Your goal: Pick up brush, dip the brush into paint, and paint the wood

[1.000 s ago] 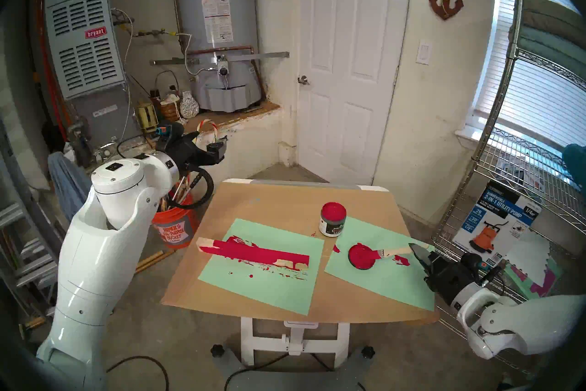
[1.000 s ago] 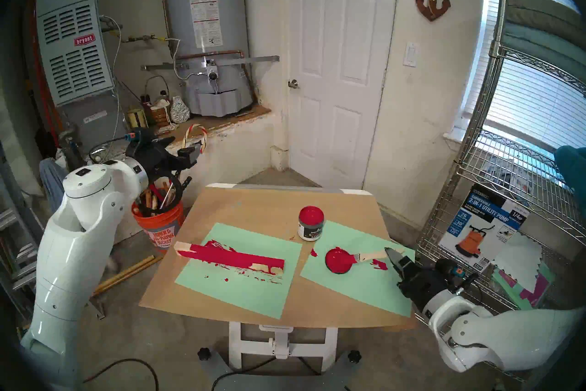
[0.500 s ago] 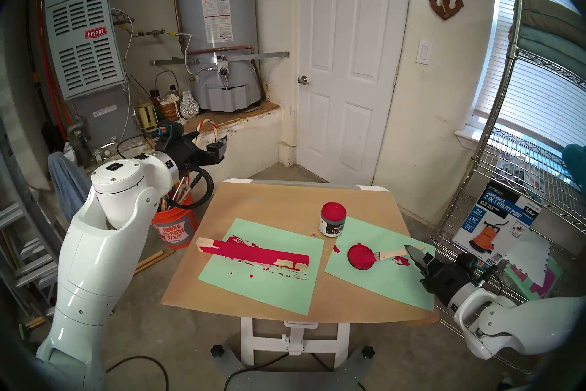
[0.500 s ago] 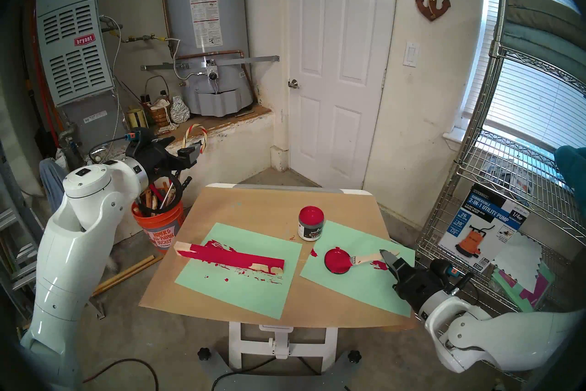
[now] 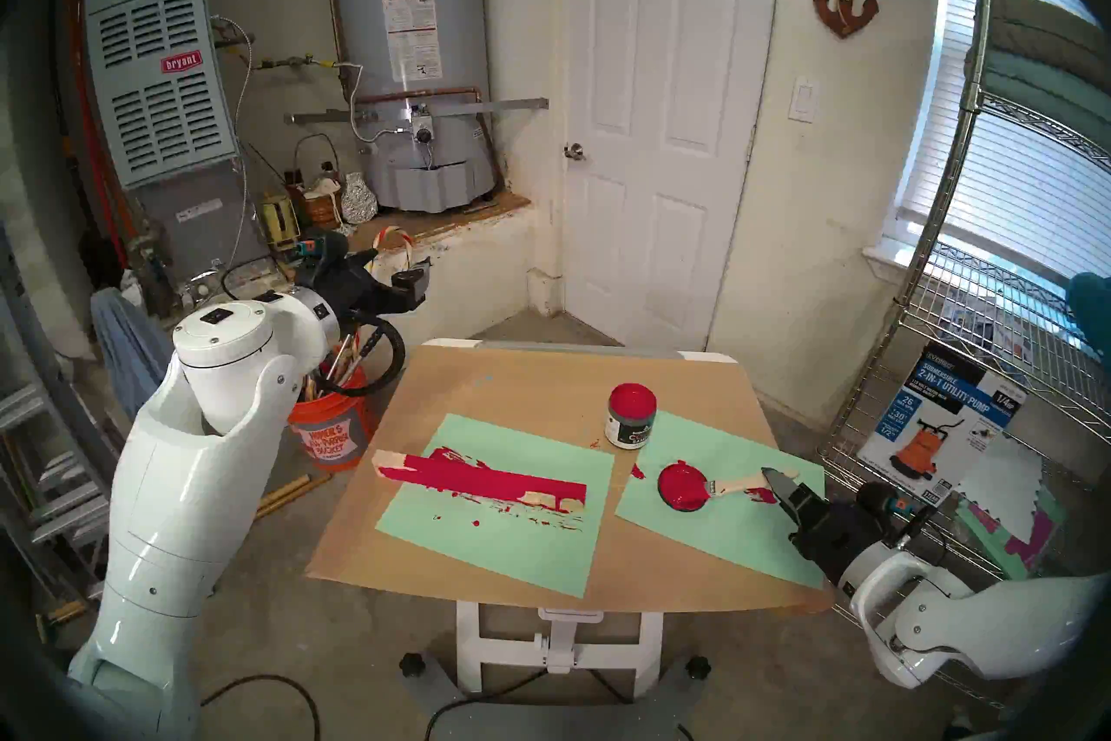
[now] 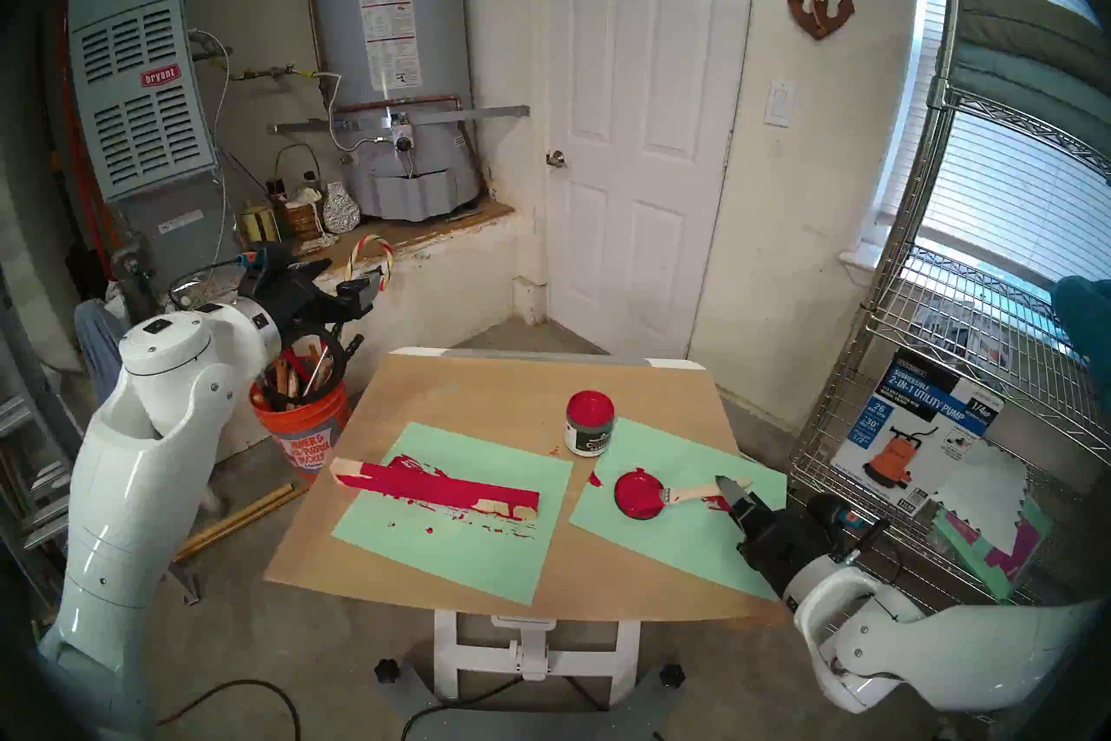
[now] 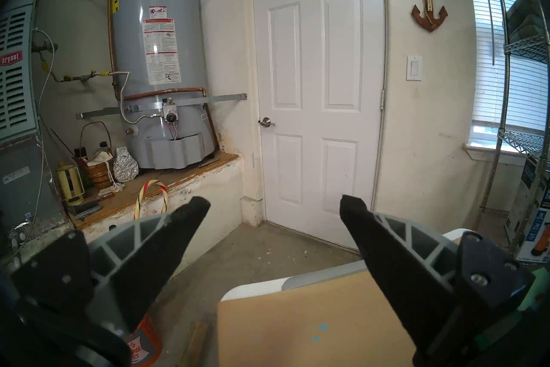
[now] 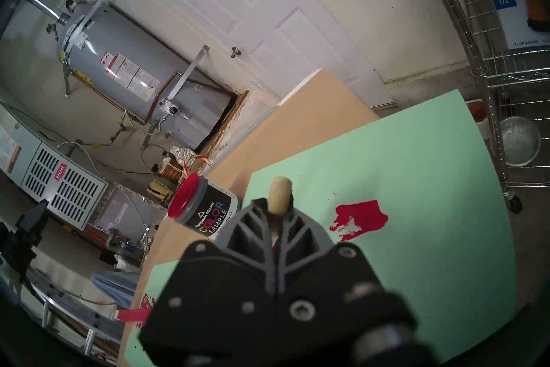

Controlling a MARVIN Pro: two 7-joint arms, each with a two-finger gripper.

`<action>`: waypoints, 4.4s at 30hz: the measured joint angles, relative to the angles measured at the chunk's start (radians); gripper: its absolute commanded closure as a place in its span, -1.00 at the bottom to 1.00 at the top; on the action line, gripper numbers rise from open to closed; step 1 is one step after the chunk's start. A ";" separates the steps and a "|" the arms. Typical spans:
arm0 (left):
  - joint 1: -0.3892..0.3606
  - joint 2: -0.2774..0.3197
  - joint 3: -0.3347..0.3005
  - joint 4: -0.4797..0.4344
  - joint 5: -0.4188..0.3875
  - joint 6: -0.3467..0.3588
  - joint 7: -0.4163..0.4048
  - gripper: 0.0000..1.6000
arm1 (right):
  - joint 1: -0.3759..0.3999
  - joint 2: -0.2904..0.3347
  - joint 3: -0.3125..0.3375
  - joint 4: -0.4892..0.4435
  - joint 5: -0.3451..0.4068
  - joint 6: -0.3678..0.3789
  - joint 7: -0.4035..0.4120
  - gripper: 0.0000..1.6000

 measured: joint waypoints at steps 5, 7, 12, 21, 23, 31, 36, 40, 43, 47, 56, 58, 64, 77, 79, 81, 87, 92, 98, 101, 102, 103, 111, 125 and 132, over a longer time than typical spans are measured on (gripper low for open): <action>0.000 0.000 0.000 0.000 -0.001 0.000 0.000 -1.00 | 0.007 -0.009 -0.003 0.000 -0.019 0.009 -0.011 0.55; 0.000 0.001 0.000 0.000 -0.001 0.000 0.000 -1.00 | 0.009 -0.011 -0.003 0.000 -0.022 0.013 -0.012 0.54; 0.000 0.001 0.001 0.000 -0.002 -0.001 0.001 -1.00 | 0.010 -0.013 0.000 0.000 -0.024 0.020 -0.007 0.32; 0.000 0.002 0.001 0.000 -0.003 -0.001 0.002 -1.00 | 0.009 -0.006 0.005 -0.003 -0.020 0.021 -0.006 0.00; 0.000 0.002 0.001 0.000 -0.003 -0.001 0.002 -1.00 | 0.009 -0.005 0.005 -0.003 -0.019 0.021 -0.007 0.01; 0.000 0.003 0.002 0.000 -0.004 -0.002 0.003 -1.00 | 0.011 -0.005 0.004 -0.001 -0.017 0.027 -0.010 -0.41; 0.000 0.004 0.002 0.000 -0.004 -0.002 0.003 -1.00 | 0.015 -0.009 0.002 0.000 -0.030 0.033 -0.022 -0.98; 0.000 0.004 0.002 0.000 -0.005 -0.002 0.003 -1.00 | 0.024 -0.024 -0.003 0.006 -0.052 0.046 -0.049 -0.99; 0.000 0.004 0.002 0.000 -0.005 -0.002 0.004 -1.00 | 0.029 -0.034 -0.006 0.012 -0.063 0.058 -0.063 -0.95; 0.000 0.005 0.002 0.000 -0.005 -0.002 0.004 -1.00 | 0.034 -0.044 -0.008 0.019 -0.074 0.068 -0.075 -0.94; 0.000 0.006 0.003 0.000 -0.007 -0.003 0.005 -1.00 | 0.038 -0.056 -0.007 0.027 -0.102 0.067 -0.104 -1.00; 0.000 0.006 0.003 0.000 -0.007 -0.003 0.005 -1.00 | 0.038 -0.056 -0.007 0.028 -0.105 0.065 -0.107 -1.00; 0.000 0.006 0.004 0.000 -0.008 -0.003 0.005 -1.00 | 0.036 -0.049 -0.006 0.031 -0.112 0.058 -0.111 -1.00; 0.000 0.008 0.004 0.000 -0.009 -0.003 0.007 -1.00 | 0.000 -0.009 0.005 0.047 -0.120 0.008 -0.139 -1.00; 0.000 0.008 0.004 0.000 -0.009 -0.003 0.007 -1.00 | -0.008 0.001 0.009 0.050 -0.119 -0.006 -0.146 -1.00; 0.000 0.008 0.004 0.000 -0.009 -0.004 0.007 -1.00 | -0.020 0.014 0.017 0.056 -0.112 -0.027 -0.151 -1.00; 0.000 0.009 0.005 0.000 -0.010 -0.004 0.008 -1.00 | -0.048 0.041 0.045 0.065 -0.104 -0.095 -0.147 -1.00; 0.000 0.009 0.005 0.000 -0.012 -0.004 0.008 -1.00 | -0.061 0.058 0.071 0.053 -0.187 -0.174 -0.136 -1.00; 0.000 0.010 0.006 0.000 -0.013 -0.003 0.008 -1.00 | -0.038 0.073 0.102 0.012 -0.319 -0.221 -0.137 -1.00; 0.000 0.010 0.006 0.001 -0.014 -0.003 0.009 -1.00 | -0.008 0.079 0.133 -0.022 -0.381 -0.216 -0.139 -1.00; 0.000 0.010 0.006 0.001 -0.015 -0.003 0.009 -1.00 | 0.004 0.081 0.146 -0.032 -0.399 -0.209 -0.140 -1.00; 0.000 0.011 0.006 0.001 -0.015 -0.003 0.009 -1.00 | 0.012 0.082 0.154 -0.038 -0.409 -0.201 -0.141 -1.00; 0.000 0.012 0.007 0.002 -0.018 -0.003 0.009 -1.00 | 0.097 0.095 0.234 -0.115 -0.492 -0.080 -0.174 -1.00; 0.000 0.014 0.009 0.006 -0.023 -0.003 0.010 -1.00 | 0.175 0.106 0.263 -0.217 -0.558 0.125 -0.252 -1.00; 0.000 0.015 0.010 0.007 -0.025 -0.003 0.010 -1.00 | 0.191 0.099 0.260 -0.246 -0.569 0.198 -0.282 -1.00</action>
